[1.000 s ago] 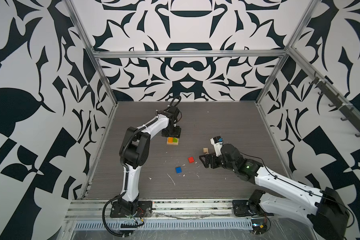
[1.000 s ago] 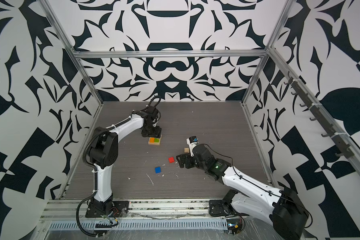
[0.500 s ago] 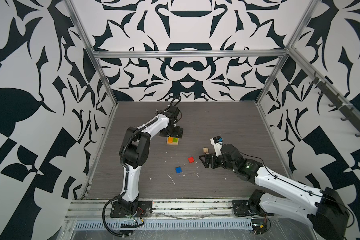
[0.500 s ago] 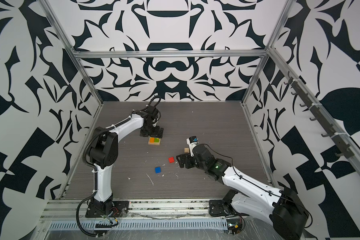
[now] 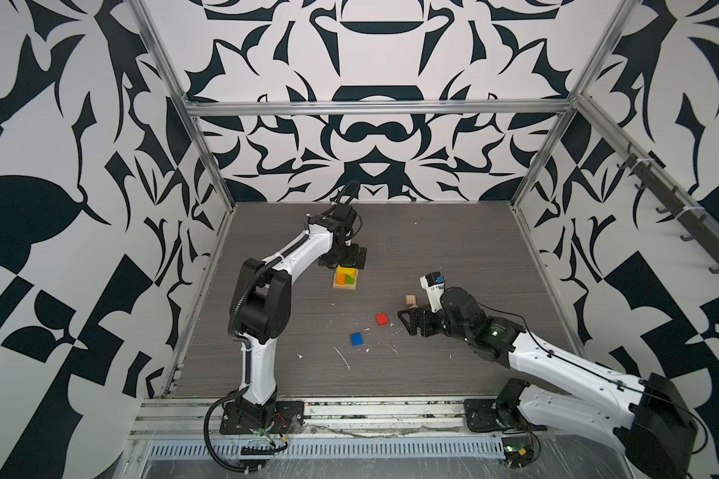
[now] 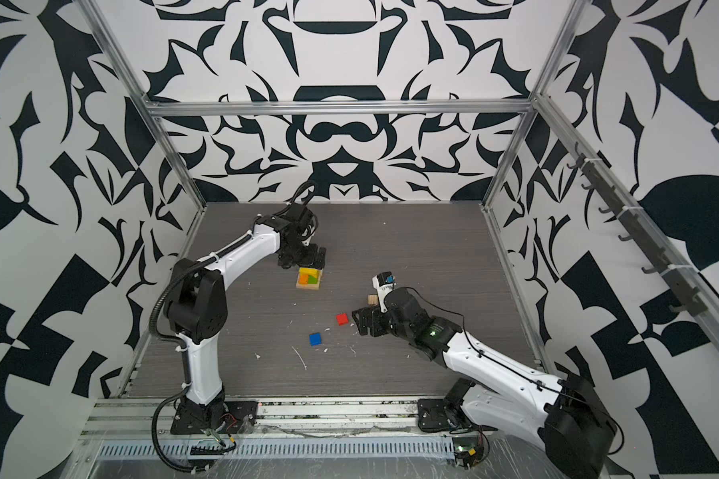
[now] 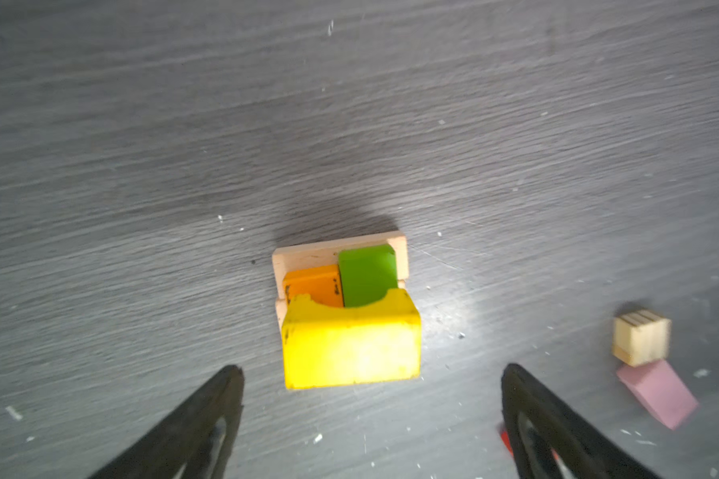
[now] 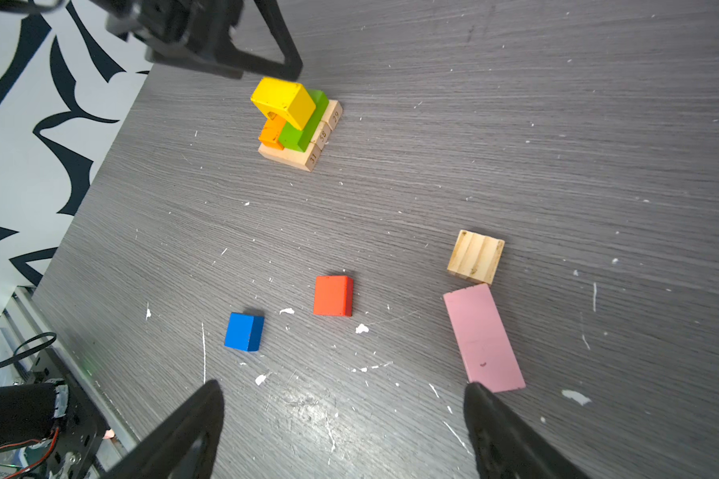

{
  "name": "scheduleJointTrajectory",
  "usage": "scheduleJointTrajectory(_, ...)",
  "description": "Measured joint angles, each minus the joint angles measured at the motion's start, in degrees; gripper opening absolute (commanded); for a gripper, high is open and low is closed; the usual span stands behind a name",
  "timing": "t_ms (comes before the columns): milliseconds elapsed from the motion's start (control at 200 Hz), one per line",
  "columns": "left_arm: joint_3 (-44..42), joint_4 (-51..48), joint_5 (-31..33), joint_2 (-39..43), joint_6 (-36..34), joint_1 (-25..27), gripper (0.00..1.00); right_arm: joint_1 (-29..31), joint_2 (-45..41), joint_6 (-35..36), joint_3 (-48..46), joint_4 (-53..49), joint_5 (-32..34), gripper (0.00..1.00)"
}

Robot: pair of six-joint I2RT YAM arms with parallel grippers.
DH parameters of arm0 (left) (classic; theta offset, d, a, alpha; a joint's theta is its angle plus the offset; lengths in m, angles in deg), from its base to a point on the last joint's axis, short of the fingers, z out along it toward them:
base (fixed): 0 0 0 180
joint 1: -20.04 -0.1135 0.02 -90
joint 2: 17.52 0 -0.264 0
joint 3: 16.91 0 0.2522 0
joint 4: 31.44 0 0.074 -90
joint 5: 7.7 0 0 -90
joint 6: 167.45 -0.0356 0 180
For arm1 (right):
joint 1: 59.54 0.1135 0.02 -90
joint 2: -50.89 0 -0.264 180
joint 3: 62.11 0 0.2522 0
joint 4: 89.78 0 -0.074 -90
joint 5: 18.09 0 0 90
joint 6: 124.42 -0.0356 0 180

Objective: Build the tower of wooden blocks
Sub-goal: 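Lower the yellow arch block onto the orange and green blocks and open the left gripper, then lift the left gripper and move it to the pink block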

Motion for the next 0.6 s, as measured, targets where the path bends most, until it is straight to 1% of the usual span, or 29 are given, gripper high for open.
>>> scheduleJointTrajectory(190,-1.40,0.52,-1.46,5.18,1.38,0.00,1.00,0.02,-0.90,-0.39,-0.02,0.00,0.37,0.93)
scheduleJointTrajectory(425,-8.48,2.75,-4.22,12.28,3.02,0.20,1.00,0.02,-1.29,-0.81,-0.02,-1.40,2.05,0.93)
scheduleJointTrajectory(600,-12.07,4.63,-6.60,15.69,3.19,1.20,0.97,0.02,-3.45,-2.45,-0.02,-1.66,4.94,0.93)
